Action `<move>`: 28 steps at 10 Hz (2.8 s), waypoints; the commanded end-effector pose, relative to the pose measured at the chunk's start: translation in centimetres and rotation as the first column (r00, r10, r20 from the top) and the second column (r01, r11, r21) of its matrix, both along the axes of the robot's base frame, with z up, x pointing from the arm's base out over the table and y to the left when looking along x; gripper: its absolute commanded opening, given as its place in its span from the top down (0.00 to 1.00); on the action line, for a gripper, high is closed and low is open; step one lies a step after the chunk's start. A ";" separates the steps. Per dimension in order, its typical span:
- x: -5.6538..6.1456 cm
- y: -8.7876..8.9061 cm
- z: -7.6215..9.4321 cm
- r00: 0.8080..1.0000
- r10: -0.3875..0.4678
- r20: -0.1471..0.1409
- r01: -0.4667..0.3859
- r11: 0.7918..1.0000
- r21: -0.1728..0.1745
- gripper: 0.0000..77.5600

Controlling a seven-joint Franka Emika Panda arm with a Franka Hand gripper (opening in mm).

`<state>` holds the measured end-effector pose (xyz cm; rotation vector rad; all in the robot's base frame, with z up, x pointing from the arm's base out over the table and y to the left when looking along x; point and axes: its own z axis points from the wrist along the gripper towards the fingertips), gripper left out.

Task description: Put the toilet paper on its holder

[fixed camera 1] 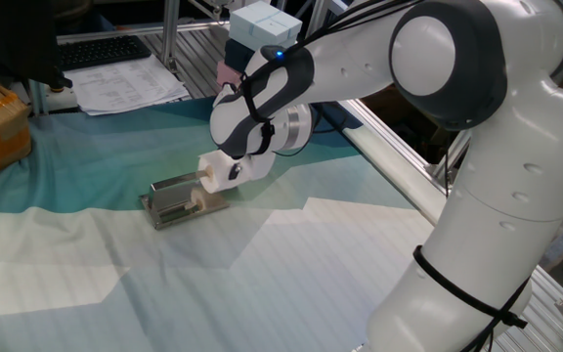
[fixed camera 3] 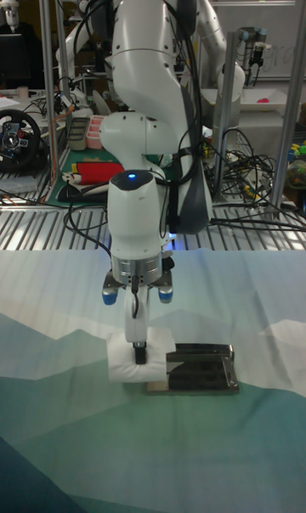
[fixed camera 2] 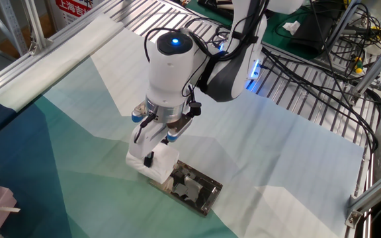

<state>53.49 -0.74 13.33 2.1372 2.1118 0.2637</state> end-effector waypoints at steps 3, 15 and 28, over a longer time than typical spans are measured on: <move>0.6 1.4 0.8 1.000 -0.027 0.002 0.027 1.000 0.014 0.98; -0.2 6.4 1.2 1.000 -0.015 0.003 0.015 1.000 0.020 0.98; -1.9 10.5 1.2 1.000 0.002 0.012 -0.002 1.000 -0.009 0.98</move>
